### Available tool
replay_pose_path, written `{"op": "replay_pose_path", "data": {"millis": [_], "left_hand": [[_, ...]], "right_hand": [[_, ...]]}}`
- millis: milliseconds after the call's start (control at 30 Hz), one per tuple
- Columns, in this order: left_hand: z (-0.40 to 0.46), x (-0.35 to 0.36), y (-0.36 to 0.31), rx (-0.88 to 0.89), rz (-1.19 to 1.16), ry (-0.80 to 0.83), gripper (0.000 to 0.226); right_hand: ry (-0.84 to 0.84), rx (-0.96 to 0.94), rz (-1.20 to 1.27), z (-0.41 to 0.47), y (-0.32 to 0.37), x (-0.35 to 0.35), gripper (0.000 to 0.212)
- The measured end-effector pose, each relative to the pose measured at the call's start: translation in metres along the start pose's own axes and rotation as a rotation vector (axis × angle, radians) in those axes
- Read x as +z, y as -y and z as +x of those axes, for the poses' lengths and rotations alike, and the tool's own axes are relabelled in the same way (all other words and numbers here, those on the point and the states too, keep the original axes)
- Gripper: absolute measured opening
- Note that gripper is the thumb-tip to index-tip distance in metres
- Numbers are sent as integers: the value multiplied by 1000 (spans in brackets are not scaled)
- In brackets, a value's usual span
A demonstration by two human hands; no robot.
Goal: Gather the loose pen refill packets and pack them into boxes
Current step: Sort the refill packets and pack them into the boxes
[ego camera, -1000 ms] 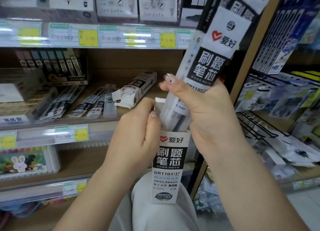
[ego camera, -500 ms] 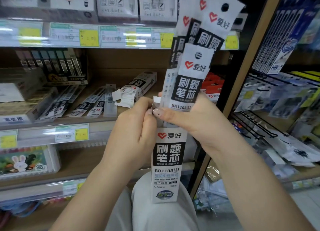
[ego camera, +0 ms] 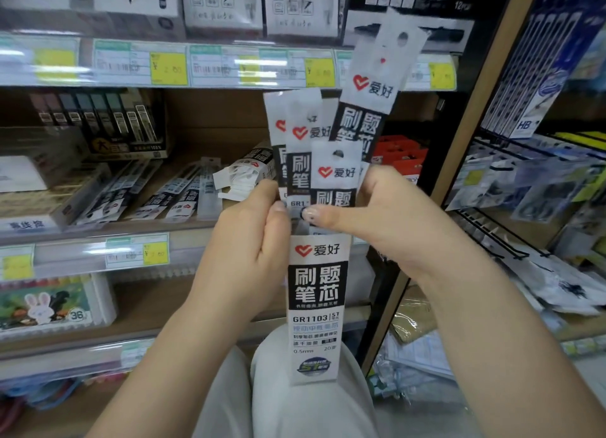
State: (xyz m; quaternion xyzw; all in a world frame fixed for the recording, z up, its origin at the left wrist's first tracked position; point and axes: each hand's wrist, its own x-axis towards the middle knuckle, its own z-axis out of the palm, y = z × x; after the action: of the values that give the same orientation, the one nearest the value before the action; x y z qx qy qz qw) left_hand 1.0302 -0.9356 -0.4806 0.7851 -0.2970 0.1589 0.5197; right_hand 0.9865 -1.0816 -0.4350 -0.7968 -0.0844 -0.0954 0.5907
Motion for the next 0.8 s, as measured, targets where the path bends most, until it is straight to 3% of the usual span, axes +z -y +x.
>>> {"op": "replay_pose_path", "data": {"millis": [200,367,467,533,700,800], "left_hand": [[0,0,-1,29,23,29,48],[2,0,1,-15,-7,42,47],[0,2,-2,-6,-10,45,46],[-1,2,-4,16,16,43,43],[0,2,-4,-1,76,40,34],[0,2,-5,-5,67,42,28]], "right_hand": [[-62,-118,279,5,9,-8,19],[165,34,-301,4,-2,-11,23],[40,-27,-198,1,4,-12,22],[-30,-84,-128,1,8,-11,2],[109,-36,-421,2,5,-9,6],[6,-81,-411,0,4,-7,3]]}}
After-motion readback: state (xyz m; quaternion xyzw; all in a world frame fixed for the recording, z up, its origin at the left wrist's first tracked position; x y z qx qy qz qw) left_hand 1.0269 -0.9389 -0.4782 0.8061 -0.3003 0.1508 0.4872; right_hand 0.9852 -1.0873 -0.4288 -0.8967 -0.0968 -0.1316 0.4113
